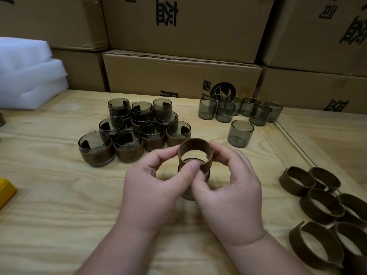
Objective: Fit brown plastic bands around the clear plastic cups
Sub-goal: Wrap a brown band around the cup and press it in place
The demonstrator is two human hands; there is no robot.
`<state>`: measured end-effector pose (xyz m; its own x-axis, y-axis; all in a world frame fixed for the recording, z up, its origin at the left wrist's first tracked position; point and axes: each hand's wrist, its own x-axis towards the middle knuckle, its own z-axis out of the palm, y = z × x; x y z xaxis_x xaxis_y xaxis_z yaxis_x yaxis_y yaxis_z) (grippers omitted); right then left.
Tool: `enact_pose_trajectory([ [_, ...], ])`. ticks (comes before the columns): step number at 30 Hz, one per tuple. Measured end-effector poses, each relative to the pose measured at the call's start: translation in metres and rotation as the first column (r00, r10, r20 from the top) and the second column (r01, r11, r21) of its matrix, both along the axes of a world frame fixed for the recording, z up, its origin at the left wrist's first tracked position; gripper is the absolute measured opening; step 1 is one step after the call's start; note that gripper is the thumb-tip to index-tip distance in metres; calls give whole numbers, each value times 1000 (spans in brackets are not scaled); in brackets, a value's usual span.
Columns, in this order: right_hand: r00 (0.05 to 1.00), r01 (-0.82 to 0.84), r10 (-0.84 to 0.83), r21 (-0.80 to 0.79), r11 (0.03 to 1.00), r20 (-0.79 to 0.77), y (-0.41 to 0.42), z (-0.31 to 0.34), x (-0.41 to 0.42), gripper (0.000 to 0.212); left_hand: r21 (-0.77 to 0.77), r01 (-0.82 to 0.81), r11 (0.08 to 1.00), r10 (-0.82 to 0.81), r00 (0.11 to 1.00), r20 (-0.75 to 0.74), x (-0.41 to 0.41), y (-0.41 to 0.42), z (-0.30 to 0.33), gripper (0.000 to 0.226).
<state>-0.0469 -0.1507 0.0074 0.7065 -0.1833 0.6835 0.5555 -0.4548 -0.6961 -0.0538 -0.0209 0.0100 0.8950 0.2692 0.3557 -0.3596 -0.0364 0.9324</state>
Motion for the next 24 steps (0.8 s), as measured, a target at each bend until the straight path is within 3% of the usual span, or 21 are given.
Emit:
enact_pose_trajectory([
  [7, 998, 29, -29, -5, 1000, -53, -5, -10, 0, 44, 74, -12, 997, 13, 1000, -6, 1, 6, -5, 26],
  [11, 966, -38, 72, 138, 990, -247, -5, -13, 2, 38, 101, 7, 995, -1, 998, -62, 4, 4, -9, 24],
  [15, 932, -89, 147, 186, 979, -330, -8, -13, 5, 35, 53, 34, 998, -26, 990, -136, 6, 5, -10, 22],
  [21, 890, -114, 179, 177, 978, -419, -10, -15, 7, 24, 80, 49, 996, -30, 974, -226, 8, 6, -13, 14],
  [24, 859, -150, 206, 155, 976, -468, -10, -15, 8, 28, 109, 18, 994, 8, 974, -227, 10, 8, -17, 17],
])
